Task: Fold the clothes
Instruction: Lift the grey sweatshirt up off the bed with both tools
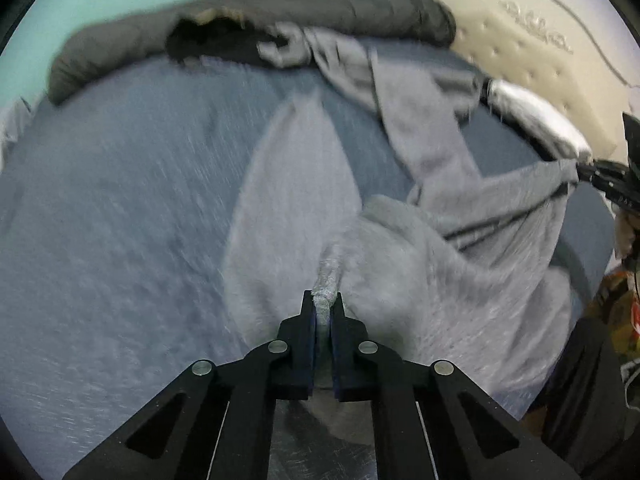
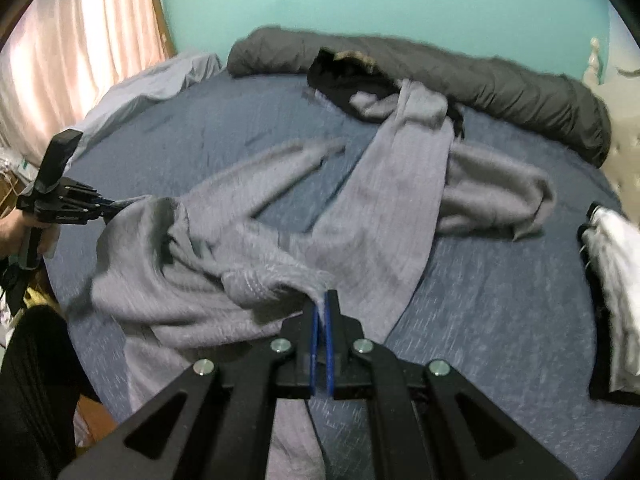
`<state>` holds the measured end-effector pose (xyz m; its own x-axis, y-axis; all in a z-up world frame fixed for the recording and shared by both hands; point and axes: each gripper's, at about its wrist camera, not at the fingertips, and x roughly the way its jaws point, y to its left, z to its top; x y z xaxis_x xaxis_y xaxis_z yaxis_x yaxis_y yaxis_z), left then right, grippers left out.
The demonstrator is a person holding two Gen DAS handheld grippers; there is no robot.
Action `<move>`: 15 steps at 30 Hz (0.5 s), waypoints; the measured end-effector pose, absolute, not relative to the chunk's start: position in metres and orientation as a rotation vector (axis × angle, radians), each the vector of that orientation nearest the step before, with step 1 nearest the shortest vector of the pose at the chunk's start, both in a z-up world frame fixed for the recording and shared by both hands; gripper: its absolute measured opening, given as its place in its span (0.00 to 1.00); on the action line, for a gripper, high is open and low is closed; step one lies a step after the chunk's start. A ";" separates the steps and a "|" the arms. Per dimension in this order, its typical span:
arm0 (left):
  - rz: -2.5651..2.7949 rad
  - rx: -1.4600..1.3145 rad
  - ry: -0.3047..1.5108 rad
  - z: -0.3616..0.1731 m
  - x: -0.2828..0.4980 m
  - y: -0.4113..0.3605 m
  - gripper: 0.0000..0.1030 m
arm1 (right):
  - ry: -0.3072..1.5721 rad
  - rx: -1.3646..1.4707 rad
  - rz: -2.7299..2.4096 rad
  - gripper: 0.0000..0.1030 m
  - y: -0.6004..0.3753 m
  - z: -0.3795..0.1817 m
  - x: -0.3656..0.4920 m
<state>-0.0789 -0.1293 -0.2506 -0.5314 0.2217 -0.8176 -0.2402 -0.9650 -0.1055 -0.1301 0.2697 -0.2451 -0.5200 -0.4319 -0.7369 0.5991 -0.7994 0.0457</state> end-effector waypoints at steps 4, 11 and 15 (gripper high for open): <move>2.649 -1.195 0.105 -0.175 -0.067 -0.125 0.05 | 0.270 0.931 -2.367 0.02 0.273 -0.192 -0.126; 2.816 -0.904 0.169 -0.032 -0.048 -0.121 0.05 | 0.257 0.688 -2.501 0.02 0.285 -0.059 -0.111; 2.885 -0.757 0.227 0.053 -0.035 -0.114 0.04 | 0.263 0.544 -2.575 0.02 0.297 0.027 -0.097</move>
<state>-0.0355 -0.1142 0.0528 -0.8612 0.1065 -0.4971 -0.1828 -0.9773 0.1073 -0.0969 0.2971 0.0268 -0.7999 -0.4253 -0.4233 0.5022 -0.8607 -0.0841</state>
